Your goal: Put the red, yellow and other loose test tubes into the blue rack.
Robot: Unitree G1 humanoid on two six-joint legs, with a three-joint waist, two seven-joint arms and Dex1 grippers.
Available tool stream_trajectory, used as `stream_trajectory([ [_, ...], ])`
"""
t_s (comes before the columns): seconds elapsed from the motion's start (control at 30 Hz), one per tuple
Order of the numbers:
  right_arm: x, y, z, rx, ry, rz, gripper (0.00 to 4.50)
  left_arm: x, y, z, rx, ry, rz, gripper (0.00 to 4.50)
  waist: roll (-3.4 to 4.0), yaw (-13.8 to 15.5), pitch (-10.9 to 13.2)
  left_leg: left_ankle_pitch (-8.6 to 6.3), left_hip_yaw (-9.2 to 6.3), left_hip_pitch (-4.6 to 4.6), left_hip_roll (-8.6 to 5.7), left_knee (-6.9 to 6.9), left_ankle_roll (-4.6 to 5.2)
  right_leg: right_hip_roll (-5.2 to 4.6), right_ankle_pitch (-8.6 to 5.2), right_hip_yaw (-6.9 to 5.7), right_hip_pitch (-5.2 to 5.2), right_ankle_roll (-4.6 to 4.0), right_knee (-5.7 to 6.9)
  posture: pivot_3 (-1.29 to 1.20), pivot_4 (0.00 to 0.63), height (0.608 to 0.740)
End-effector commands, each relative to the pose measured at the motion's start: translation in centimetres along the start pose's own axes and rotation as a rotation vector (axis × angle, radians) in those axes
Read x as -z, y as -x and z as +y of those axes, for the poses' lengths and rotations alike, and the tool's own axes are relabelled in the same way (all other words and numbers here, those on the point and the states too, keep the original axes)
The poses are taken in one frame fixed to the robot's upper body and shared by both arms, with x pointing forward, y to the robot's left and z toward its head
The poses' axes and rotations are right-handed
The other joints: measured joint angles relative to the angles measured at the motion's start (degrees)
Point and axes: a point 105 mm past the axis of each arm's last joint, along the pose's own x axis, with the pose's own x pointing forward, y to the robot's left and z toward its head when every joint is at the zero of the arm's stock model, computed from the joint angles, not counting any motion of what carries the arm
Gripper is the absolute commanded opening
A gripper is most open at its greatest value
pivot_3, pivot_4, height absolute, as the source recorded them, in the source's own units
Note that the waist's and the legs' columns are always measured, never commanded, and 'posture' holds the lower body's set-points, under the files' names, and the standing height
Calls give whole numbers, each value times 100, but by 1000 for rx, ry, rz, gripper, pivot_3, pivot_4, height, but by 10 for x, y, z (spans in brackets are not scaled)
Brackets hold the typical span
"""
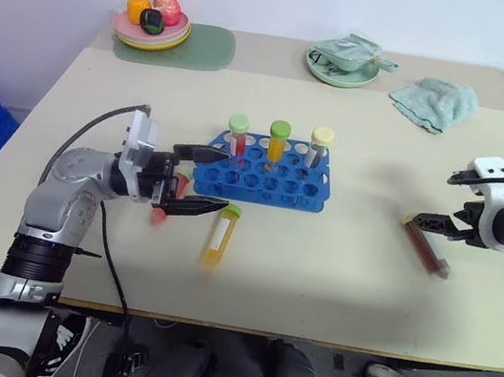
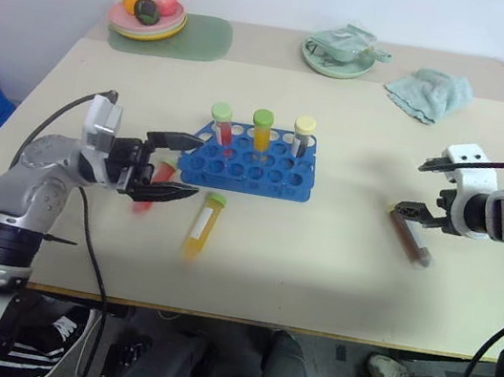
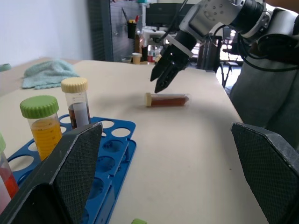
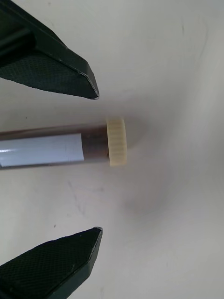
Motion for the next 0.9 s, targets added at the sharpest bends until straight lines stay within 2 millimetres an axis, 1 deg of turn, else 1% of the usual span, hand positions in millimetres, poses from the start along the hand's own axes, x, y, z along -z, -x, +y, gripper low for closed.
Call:
stream_trajectory([
  [0.03, -7, 5, 3, -3, 10, -11, 4500, -4, 1, -3, 4, -34, -15, 4475, 0, -10, 0, 0, 0, 0, 1, -1, 0, -1, 0, 0, -1, 0, 1, 0, 150, 740],
  [0.17, -2, 2, 6, -11, 20, 21, 4500, -4, -1, -4, 4, -32, -22, 4475, 0, -9, 0, 0, 2, 1, 5, -1, 0, -1, 0, 0, -2, 0, 1, 0, 150, 740],
  [0.63, -1, 0, 5, -5, 18, 29, 4500, -5, -3, -5, 8, -32, -24, 4475, 0, -8, 0, 0, 2, 1, 4, 0, 0, -1, 0, 0, -2, 0, 2, 0, 150, 740],
  [0.7, 9, -15, 20, -57, 3, 75, 4500, -7, -3, -8, 10, -34, -22, 4475, -3, -13, -2, 0, 2, 2, 4, 0, 0, 0, 0, 0, -1, 0, 2, 0, 150, 740],
  [0.73, 12, -20, 24, -71, -3, 87, 4500, -8, -3, -9, 9, -34, -20, 4475, -4, -14, -2, 0, 2, 3, 5, 0, 0, -1, 0, 0, 0, 0, 2, 0, 150, 740],
  [0.77, 13, -22, 26, -78, -7, 91, 4500, -8, -2, -10, 7, -33, -18, 4475, -3, -19, -2, 0, 2, 3, 6, 0, 0, -1, 0, 0, 0, 0, 2, 0, 150, 740],
  [0.9, 9, -21, 27, -85, -20, 74, 4500, -9, 1, -9, -3, -33, -11, 4475, -1, 0, -1, 0, 3, 0, 4, 0, 0, -2, 0, 2, -5, 0, 6, 0, 150, 740],
])
